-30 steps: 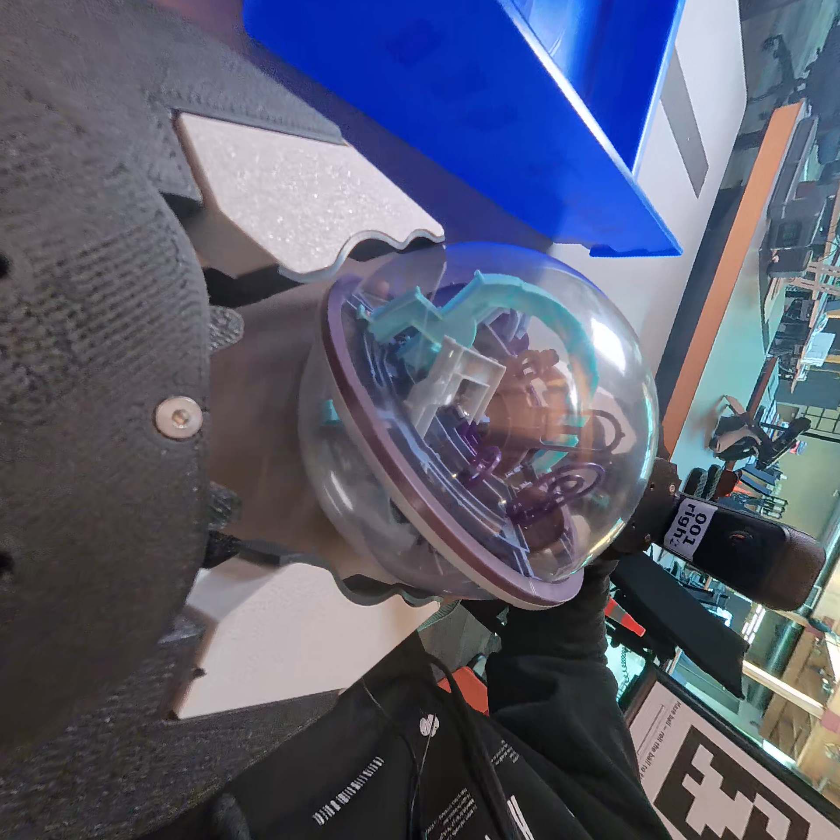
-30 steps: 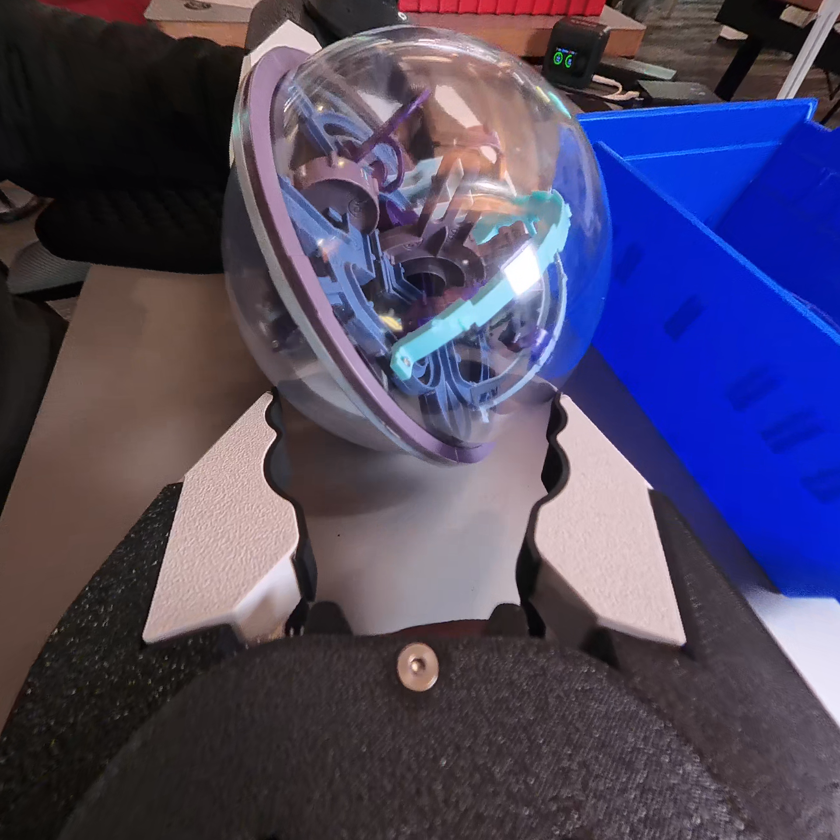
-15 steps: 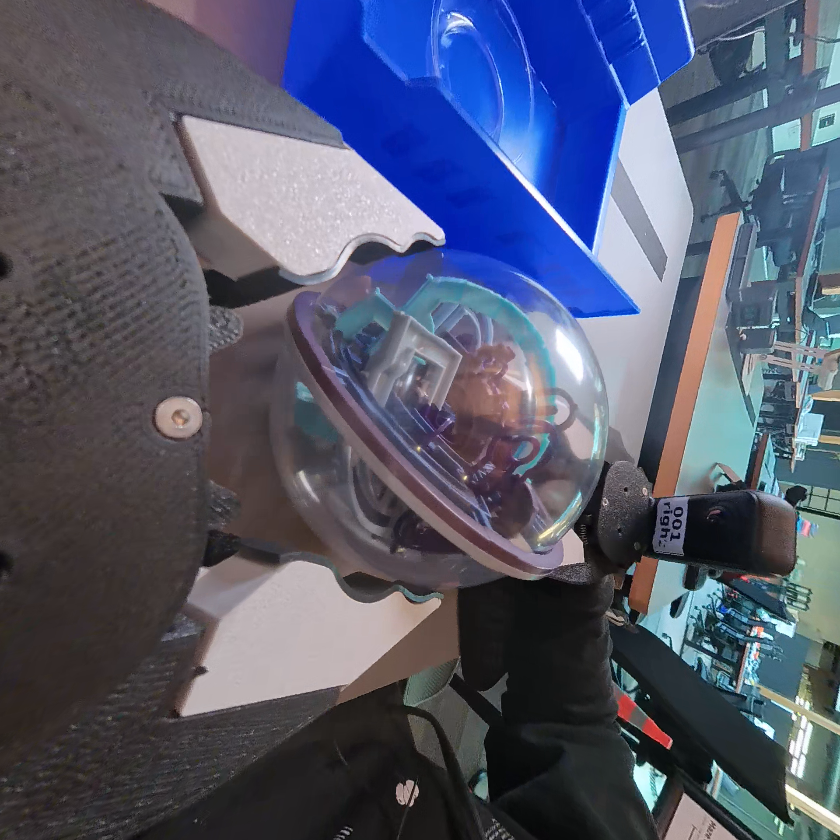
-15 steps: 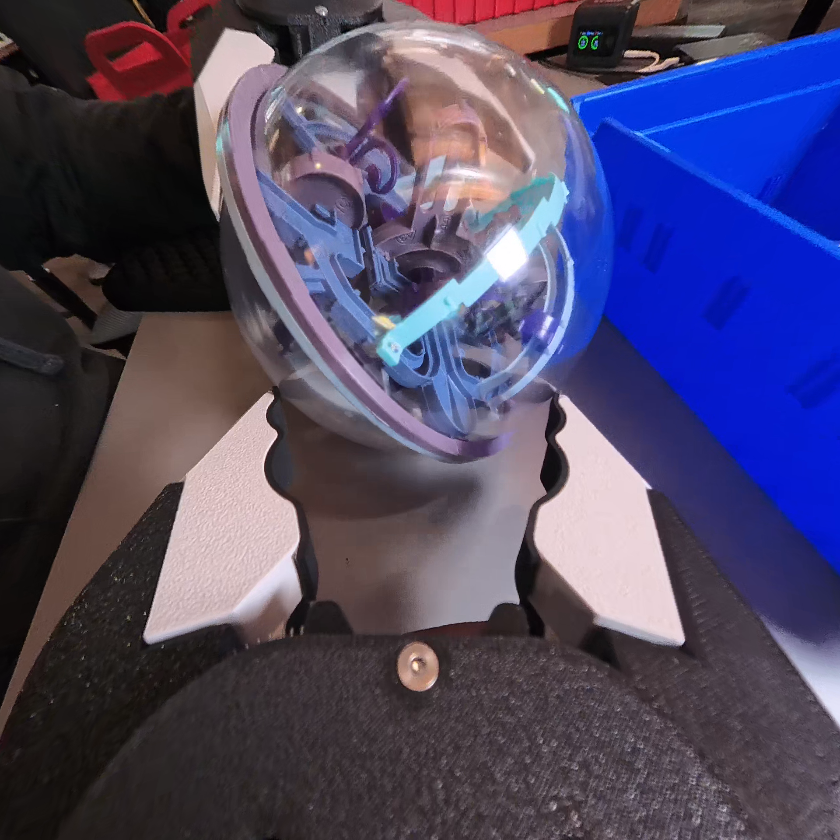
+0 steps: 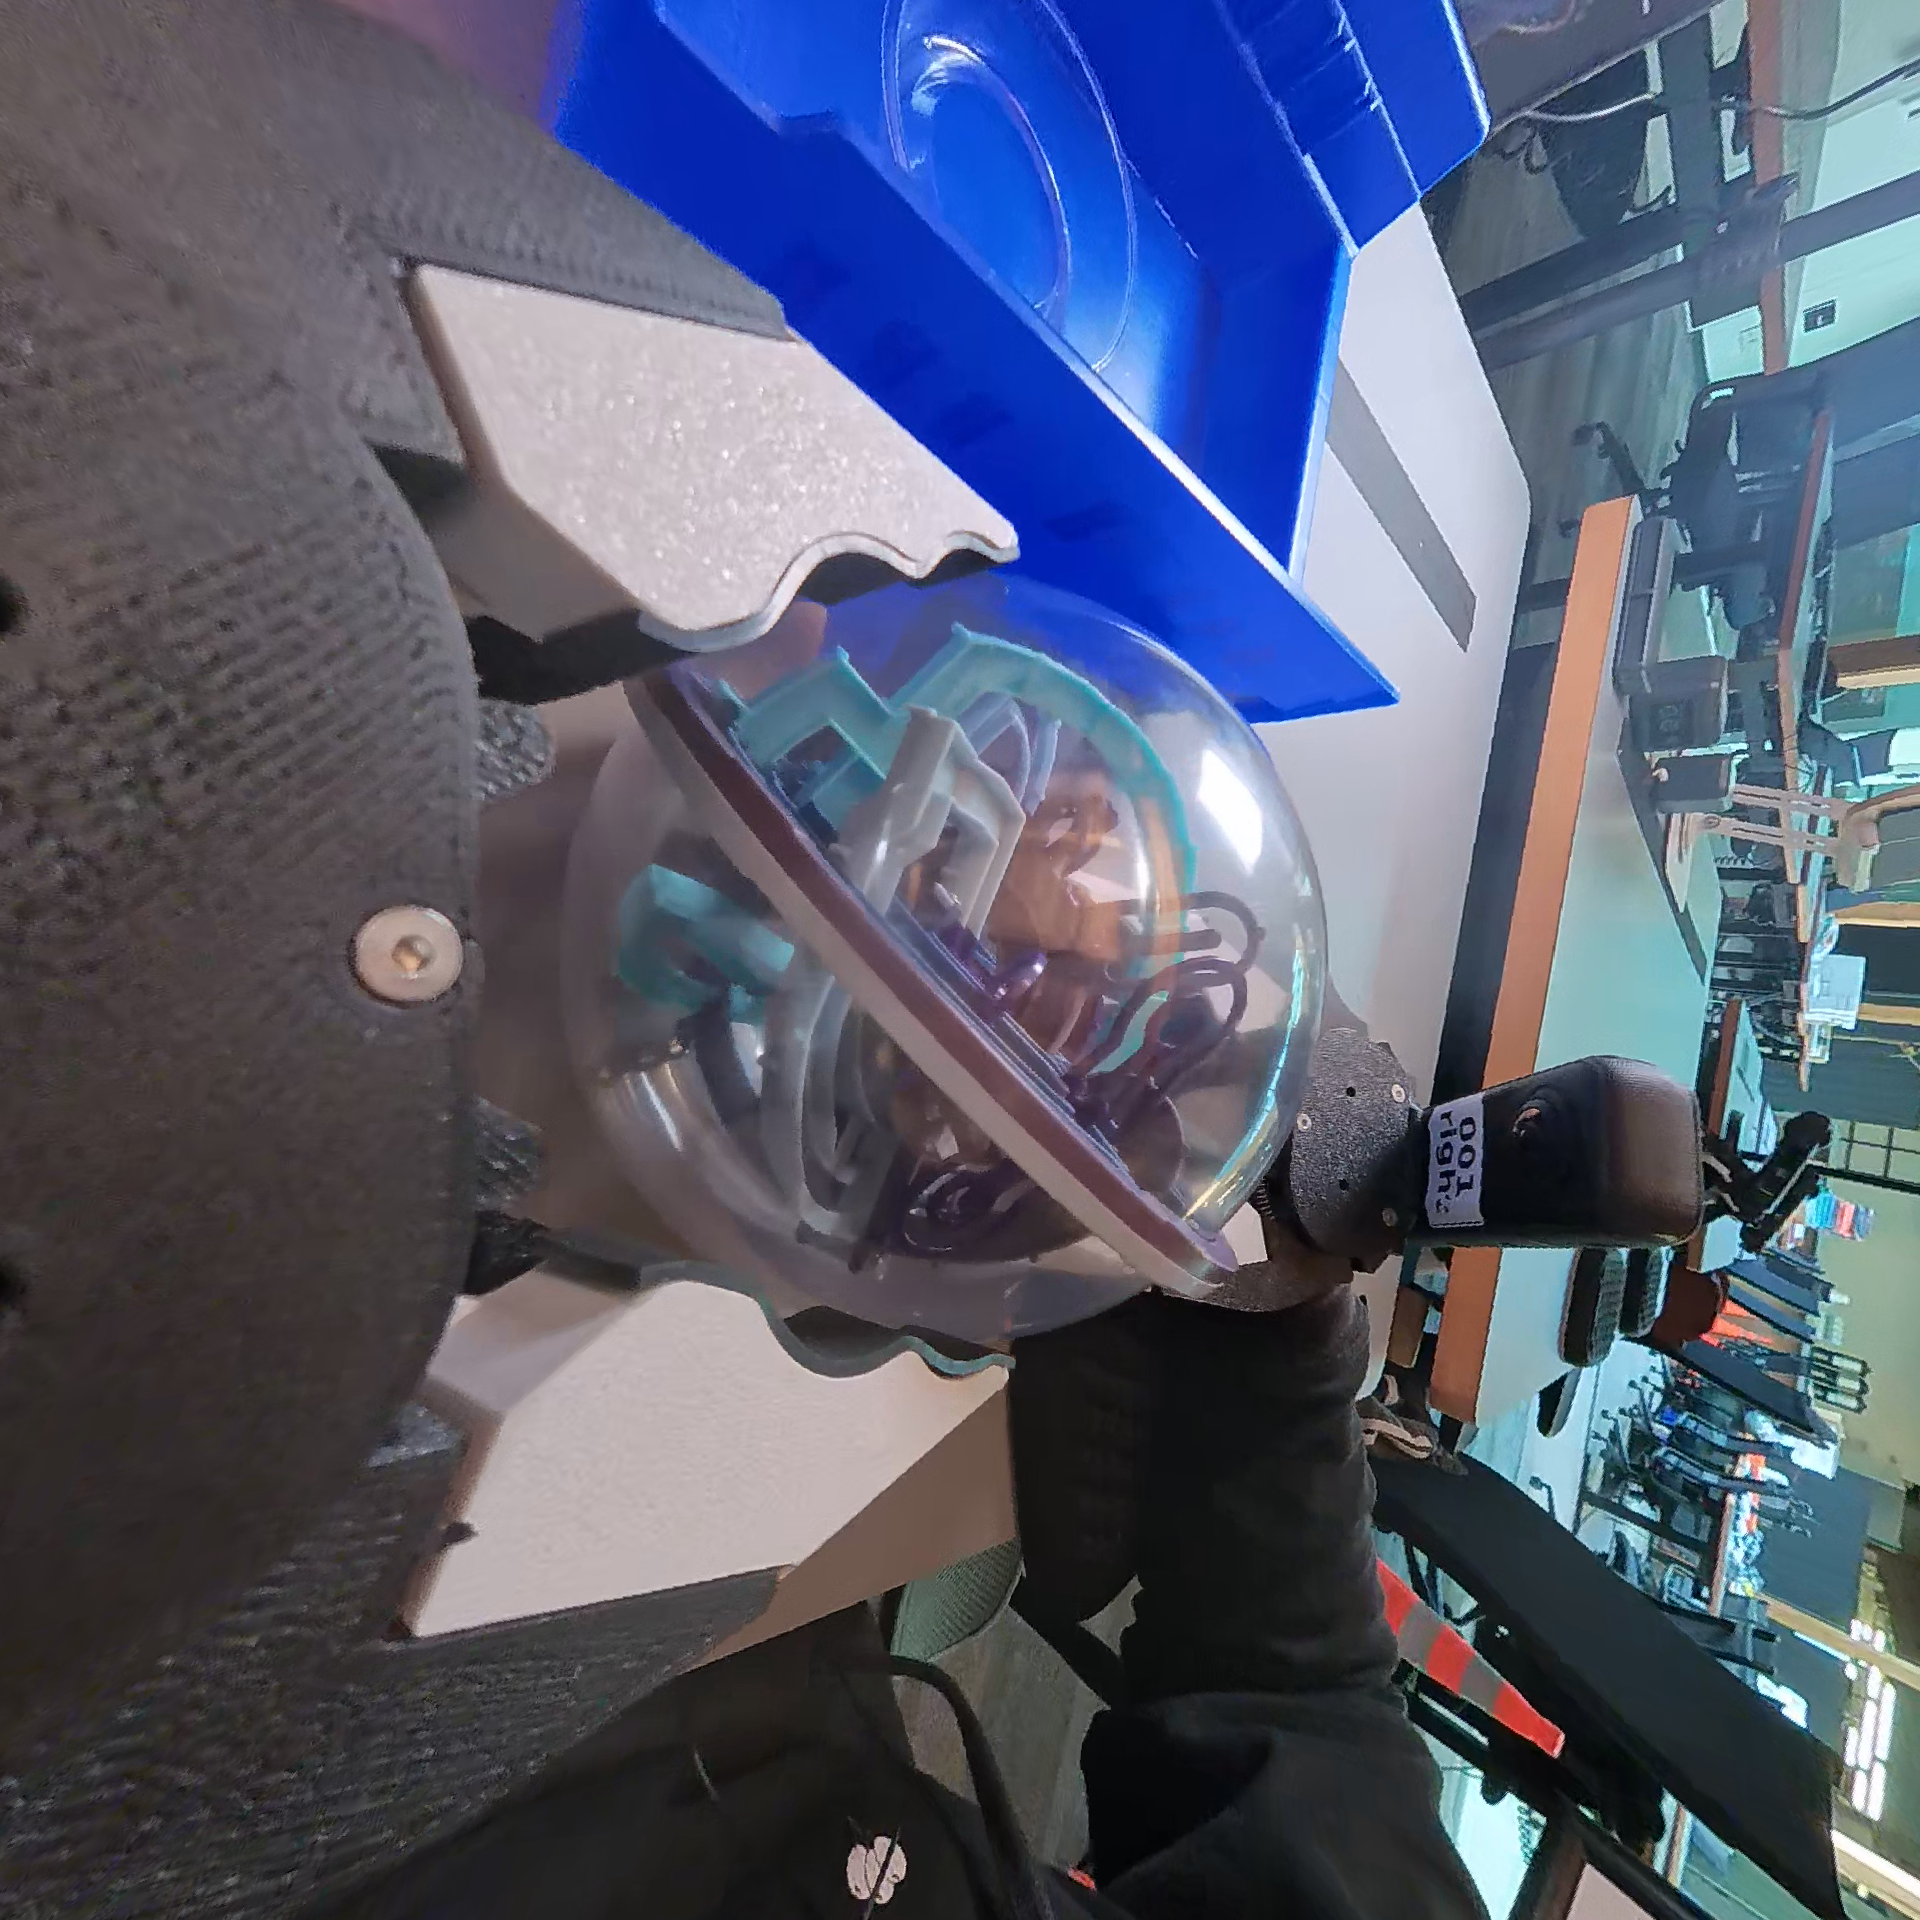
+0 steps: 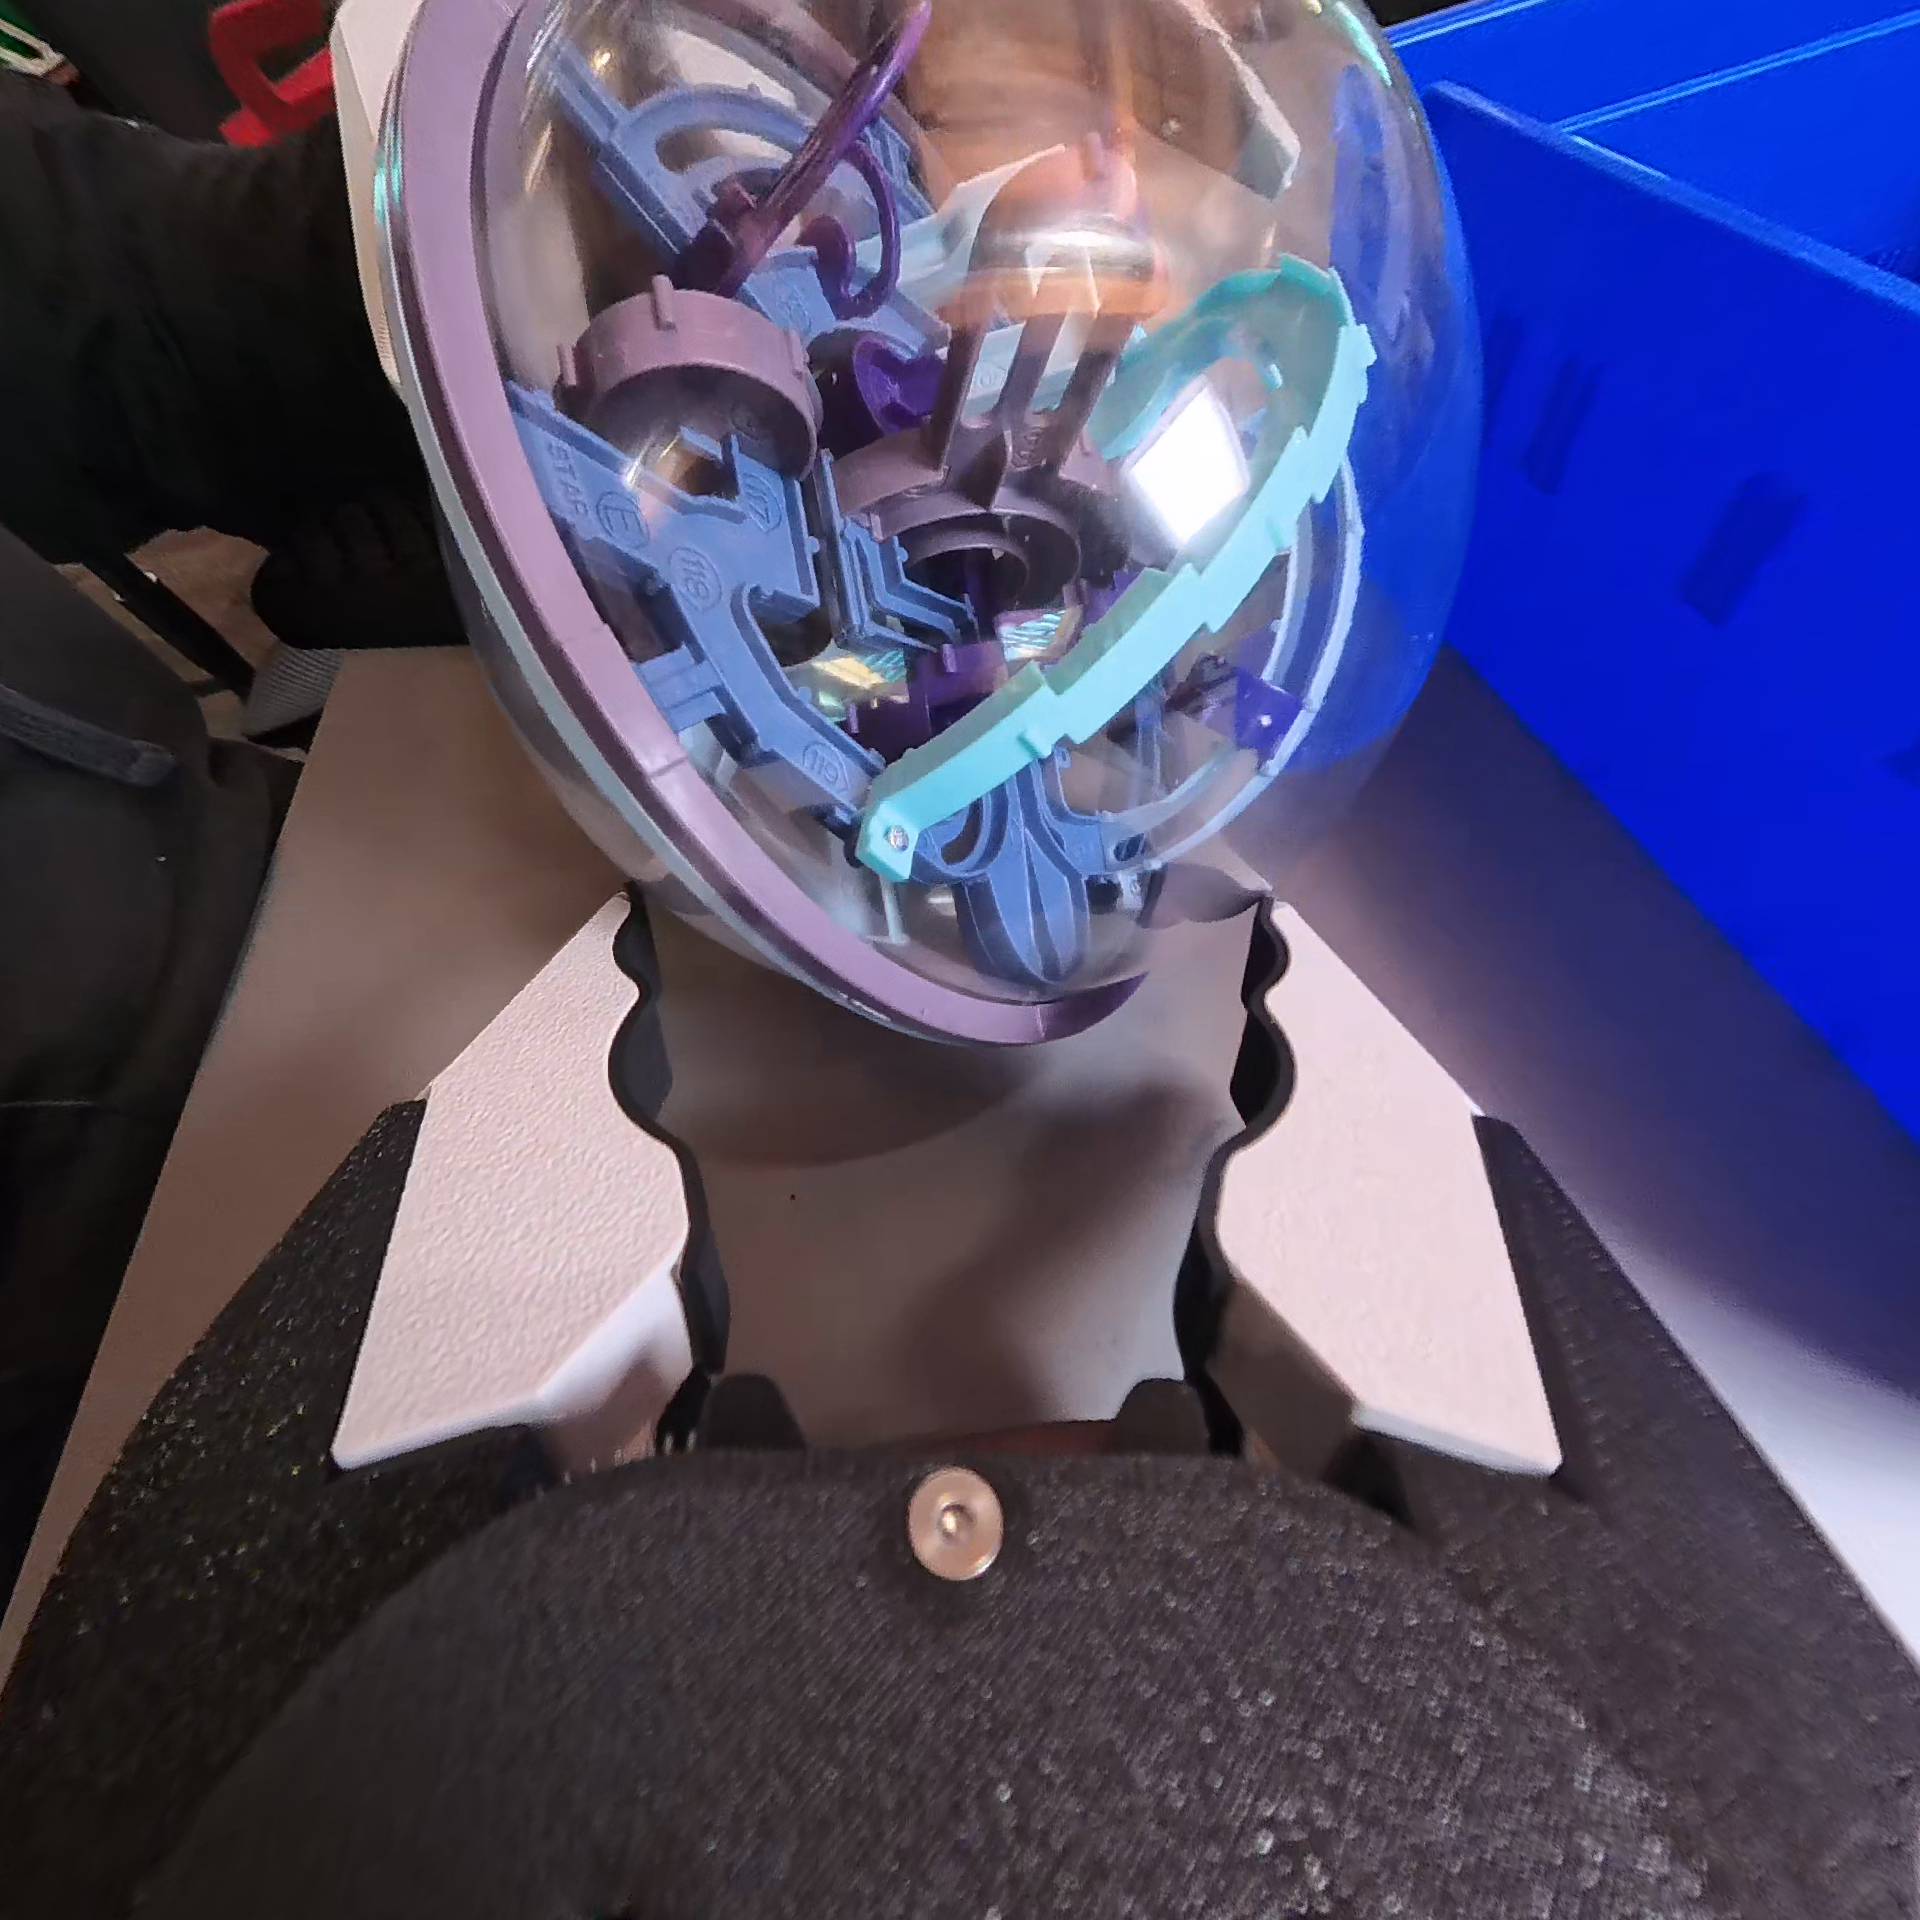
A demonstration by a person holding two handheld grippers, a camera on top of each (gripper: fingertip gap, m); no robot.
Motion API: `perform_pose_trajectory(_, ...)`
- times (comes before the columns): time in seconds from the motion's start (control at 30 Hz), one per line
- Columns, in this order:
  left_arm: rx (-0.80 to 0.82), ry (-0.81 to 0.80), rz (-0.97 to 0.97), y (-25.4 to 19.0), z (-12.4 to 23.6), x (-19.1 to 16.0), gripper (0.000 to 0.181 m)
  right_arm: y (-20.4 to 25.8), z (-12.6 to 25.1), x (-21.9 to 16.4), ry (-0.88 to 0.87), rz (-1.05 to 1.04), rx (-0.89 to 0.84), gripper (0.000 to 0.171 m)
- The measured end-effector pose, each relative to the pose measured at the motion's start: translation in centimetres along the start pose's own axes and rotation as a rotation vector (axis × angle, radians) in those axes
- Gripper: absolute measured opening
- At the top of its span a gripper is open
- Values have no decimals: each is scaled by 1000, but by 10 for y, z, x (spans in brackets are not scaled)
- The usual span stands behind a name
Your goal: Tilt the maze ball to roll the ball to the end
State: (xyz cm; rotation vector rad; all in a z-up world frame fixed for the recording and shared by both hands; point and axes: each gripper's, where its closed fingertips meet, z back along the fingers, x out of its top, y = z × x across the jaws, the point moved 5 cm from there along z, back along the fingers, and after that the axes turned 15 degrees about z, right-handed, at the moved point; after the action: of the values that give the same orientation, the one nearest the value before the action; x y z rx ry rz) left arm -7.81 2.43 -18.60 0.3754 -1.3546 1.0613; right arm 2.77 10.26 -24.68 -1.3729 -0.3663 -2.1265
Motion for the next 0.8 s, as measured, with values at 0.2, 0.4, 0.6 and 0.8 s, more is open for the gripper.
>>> perform_pose_trajectory(0.2, 21, -45, 30, 1, 0, 0, 139, 0, -1, -2, 2, -16, -4, 108)
perform_pose_trajectory(0.4, 68, -34, -7, 0, 1, -1, 138, -1, 2, -2, 36, 17, -50, 100)
perform_pose_trajectory(0.6, 106, -28, -10, 5, 3, -1, 137, -5, 14, 0, 36, 52, -117, 80)
perform_pose_trajectory(0.8, 117, -30, 22, 6, -1, 5, 137, -6, 12, -8, 91, 86, -134, 60)
